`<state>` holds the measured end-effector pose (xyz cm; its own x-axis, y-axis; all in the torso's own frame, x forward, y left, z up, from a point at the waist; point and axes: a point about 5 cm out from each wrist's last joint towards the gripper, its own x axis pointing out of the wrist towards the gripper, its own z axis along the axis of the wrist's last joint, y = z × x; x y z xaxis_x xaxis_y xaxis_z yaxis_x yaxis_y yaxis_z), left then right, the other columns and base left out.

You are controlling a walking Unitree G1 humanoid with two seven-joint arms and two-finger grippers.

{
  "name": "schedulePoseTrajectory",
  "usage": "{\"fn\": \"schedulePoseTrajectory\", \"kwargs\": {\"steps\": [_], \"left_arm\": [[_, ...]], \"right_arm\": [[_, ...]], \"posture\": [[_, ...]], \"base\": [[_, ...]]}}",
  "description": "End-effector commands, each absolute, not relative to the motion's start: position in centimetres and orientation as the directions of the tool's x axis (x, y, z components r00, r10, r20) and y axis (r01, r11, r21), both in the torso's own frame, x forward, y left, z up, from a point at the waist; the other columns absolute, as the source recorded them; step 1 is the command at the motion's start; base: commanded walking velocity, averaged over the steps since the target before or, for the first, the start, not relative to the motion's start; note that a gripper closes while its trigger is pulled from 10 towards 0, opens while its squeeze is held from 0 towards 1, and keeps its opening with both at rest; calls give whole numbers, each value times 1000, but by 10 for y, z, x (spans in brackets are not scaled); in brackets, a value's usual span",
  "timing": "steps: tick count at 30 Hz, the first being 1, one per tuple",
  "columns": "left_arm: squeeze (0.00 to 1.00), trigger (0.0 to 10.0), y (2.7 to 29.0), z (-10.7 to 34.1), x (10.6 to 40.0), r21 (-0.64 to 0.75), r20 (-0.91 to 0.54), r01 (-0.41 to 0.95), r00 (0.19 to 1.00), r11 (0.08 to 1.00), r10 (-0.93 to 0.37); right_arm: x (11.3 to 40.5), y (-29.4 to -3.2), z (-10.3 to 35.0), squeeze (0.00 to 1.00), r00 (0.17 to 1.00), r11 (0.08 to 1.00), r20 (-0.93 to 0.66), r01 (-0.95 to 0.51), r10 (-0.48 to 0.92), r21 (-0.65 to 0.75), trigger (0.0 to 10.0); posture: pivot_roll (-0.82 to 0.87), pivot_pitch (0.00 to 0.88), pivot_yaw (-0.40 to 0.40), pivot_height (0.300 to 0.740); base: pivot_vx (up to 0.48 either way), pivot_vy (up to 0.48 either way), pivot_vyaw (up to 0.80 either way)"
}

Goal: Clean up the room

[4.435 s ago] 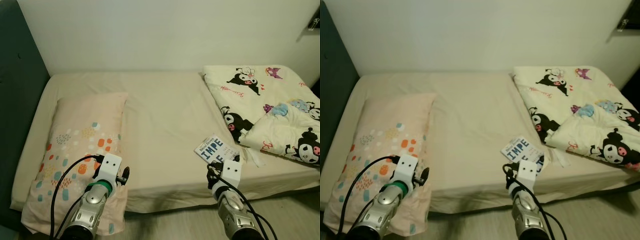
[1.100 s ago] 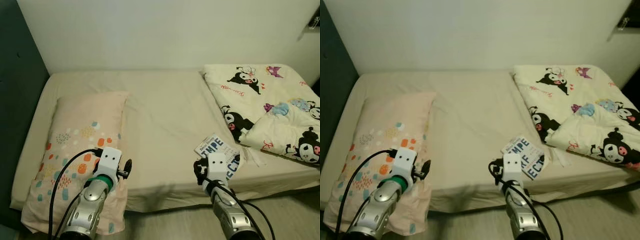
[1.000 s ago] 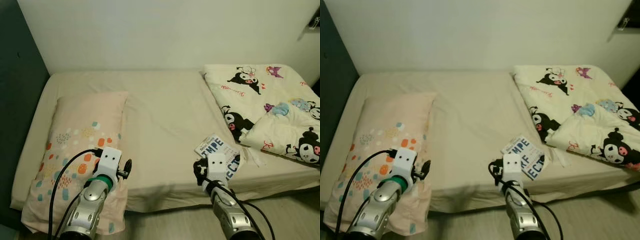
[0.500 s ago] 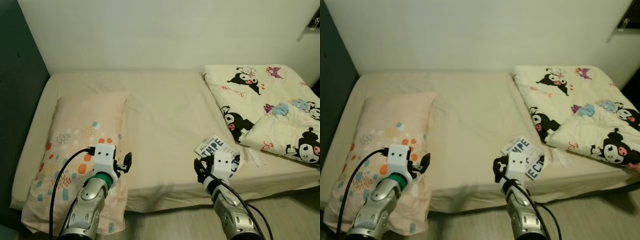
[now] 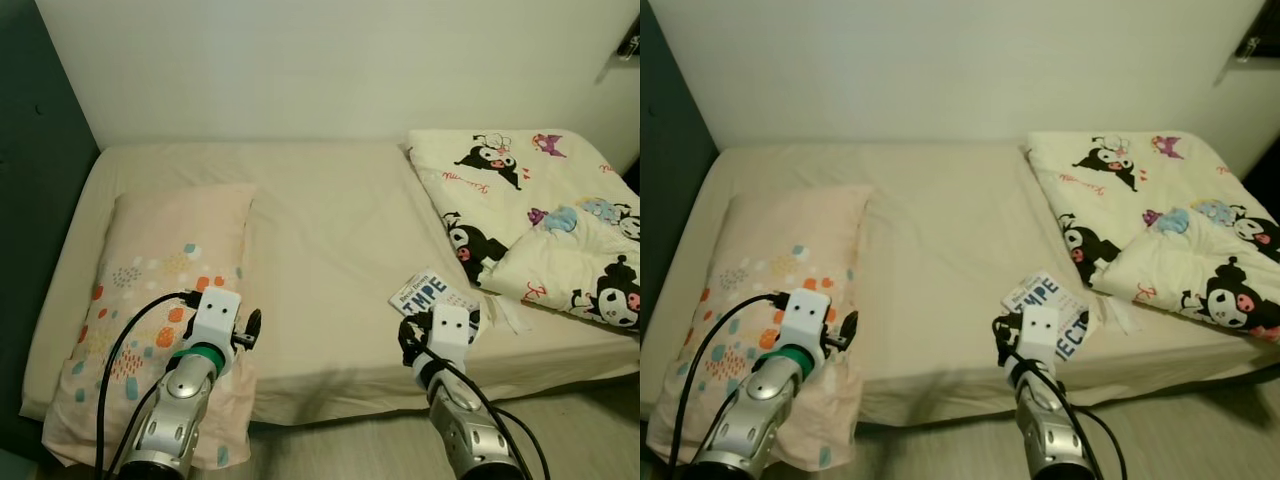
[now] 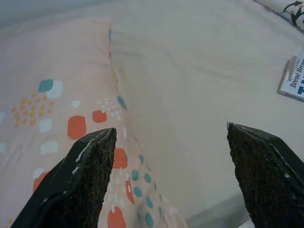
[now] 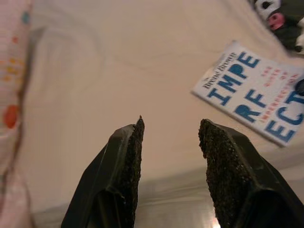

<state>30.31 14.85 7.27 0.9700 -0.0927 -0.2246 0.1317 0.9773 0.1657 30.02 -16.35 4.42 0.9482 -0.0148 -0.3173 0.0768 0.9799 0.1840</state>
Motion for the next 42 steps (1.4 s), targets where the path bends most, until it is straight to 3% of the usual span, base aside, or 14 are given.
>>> {"fn": "schedulePoseTrajectory", "kwargs": {"steps": [1, 4, 6, 7, 11, 16, 19, 42], "left_arm": [[0, 10000, 146, 72, 302, 163, -225, 143, 969, 976, -104], [0, 10000, 146, 71, 302, 162, -232, 143, 967, 976, -103], [0, 10000, 146, 71, 302, 160, -234, 142, 967, 977, -102], [0, 10000, 147, 71, 303, 153, -234, 133, 968, 979, -95], [0, 10000, 148, 72, 303, 143, -231, 123, 969, 982, -88], [0, 10000, 151, 74, 305, 162, -215, 103, 974, 981, -67], [0, 10000, 150, 77, 307, 156, -206, 107, 976, 982, -74], [0, 10000, 151, 79, 308, 127, -205, 108, 976, 986, -81]], "right_arm": [[297, -163, 42, 0, 945, 978, -328, 76, -8, 196, 10000], [298, -165, 41, 0, 939, 975, -343, 110, -39, 192, 10000], [298, -166, 40, 0, 934, 982, -352, 116, -56, 151, 10000], [299, -168, 39, 0, 932, 992, -353, 108, -79, 64, 10000], [299, -169, 39, 0, 934, 995, -345, 97, -88, 10, 10000], [297, -171, 36, 0, 923, 987, -356, 160, -146, 9, 10000], [297, -164, 38, 0, 938, 992, -343, 81, -42, 100, 10000], [299, -160, 38, 0, 934, 998, -356, 47, -29, 43, 10000]], "posture": [[63, 19, 19, 740], [62, 19, 21, 740], [62, 19, 21, 740], [63, 18, 21, 740], [64, 19, 22, 740], [64, 18, 23, 740], [64, 18, 24, 740], [65, 13, 26, 740]], "base": [[0, 0, 0], [0, 0, 0], [0, 0, 0], [0, 0, 0], [0, 0, 0], [0, 0, 0], [0, 0, 0], [0, 0, 0]]}}
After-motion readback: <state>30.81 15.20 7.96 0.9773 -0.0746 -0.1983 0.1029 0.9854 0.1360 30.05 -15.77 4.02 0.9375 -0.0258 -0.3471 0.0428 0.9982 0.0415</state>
